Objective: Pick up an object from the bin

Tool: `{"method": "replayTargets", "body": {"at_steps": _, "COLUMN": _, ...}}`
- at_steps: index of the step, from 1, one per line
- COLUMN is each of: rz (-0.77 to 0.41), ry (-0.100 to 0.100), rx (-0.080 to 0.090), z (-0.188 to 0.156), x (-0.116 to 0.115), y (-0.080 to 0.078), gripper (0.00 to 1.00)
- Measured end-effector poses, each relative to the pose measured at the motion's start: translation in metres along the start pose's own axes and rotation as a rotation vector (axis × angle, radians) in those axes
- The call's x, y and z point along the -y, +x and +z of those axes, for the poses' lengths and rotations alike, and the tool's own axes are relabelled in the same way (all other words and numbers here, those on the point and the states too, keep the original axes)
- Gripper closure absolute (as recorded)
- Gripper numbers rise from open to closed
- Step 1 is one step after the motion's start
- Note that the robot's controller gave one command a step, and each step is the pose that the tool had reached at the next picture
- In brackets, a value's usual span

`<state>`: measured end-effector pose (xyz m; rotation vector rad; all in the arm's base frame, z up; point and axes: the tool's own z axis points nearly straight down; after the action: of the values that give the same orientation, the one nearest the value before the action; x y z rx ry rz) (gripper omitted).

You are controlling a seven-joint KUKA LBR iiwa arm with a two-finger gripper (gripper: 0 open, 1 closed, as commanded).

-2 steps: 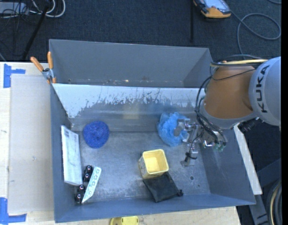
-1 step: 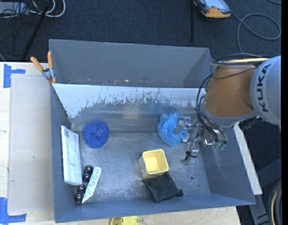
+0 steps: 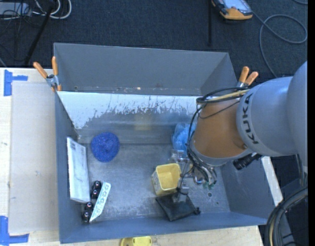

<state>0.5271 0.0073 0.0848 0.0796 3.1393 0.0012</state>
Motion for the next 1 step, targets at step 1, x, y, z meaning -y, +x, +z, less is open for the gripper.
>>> {"method": "replayTargets", "body": {"at_steps": 1, "rz": -0.025, "ry": 0.001, "rx": -0.006, "z": -0.0022, "x": -0.0150, "y": 0.0066, "gripper": 0.00}}
